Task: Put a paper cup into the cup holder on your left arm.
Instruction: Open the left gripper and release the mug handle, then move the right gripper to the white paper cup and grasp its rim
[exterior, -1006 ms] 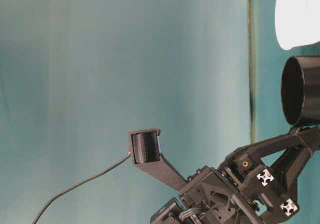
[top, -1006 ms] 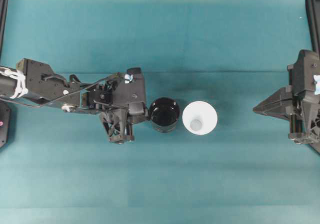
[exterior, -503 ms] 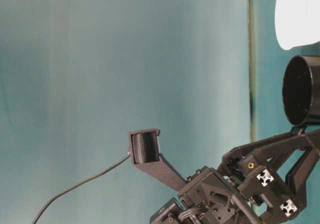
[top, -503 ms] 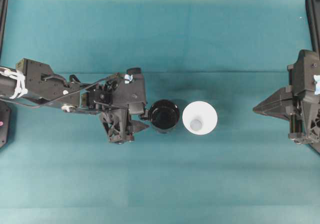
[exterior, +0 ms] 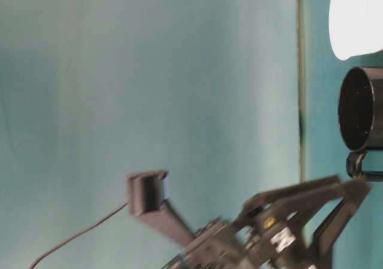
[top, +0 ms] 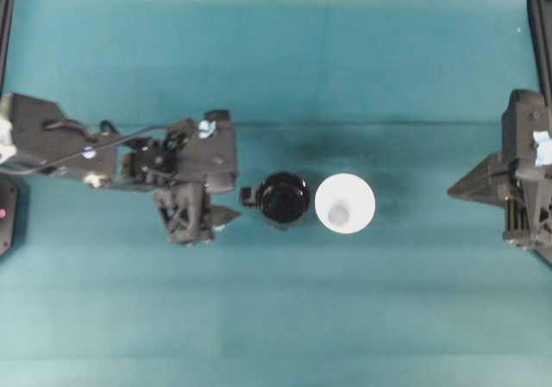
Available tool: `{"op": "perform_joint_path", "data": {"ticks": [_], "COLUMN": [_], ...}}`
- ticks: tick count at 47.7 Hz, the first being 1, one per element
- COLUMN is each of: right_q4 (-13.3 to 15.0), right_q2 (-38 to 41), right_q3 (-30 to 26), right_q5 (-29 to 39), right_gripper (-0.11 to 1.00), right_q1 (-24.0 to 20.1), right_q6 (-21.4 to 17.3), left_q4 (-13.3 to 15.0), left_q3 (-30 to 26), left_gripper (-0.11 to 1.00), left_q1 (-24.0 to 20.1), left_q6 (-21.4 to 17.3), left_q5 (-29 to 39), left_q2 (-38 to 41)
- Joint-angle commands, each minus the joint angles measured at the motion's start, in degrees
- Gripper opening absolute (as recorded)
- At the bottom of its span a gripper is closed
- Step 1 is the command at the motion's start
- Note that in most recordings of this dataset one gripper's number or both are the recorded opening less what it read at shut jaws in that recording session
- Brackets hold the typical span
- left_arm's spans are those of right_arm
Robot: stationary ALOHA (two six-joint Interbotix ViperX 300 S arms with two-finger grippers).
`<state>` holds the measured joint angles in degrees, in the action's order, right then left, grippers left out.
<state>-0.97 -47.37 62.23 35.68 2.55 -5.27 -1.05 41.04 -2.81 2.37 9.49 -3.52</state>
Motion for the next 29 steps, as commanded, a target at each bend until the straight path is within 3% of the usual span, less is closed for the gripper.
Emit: {"op": "perform_joint_path", "data": {"ticks": [1, 10, 23, 29], "right_q4": [0.5, 0.6, 0.7, 1.8], "right_q2": [1.8, 8.7, 20.5, 25.1], "right_q3": [-2.3, -5.4, -11.8, -15.1], "right_q5": [-0.4, -0.6, -4.8, -6.5], "right_gripper": [0.05, 0.21, 0.83, 0.89], "right_q1": [0.2, 0.4, 4.3, 5.4], "right_q6": [-0.3, -0.3, 0.0, 0.1], "left_q4": [-0.2, -0.2, -0.2, -0.2], "left_q3": [0.5, 3.1, 3.3, 3.3], "left_gripper": [0.89, 0.89, 0.89, 0.89], "left_q1": [0.3, 1.0, 1.4, 1.4], "left_q6": [0.1, 0.4, 0.4, 0.4], "left_q5": [0.4, 0.7, 0.7, 0.7], "left_q2": [-3.0, -6.2, -6.8, -6.8]}}
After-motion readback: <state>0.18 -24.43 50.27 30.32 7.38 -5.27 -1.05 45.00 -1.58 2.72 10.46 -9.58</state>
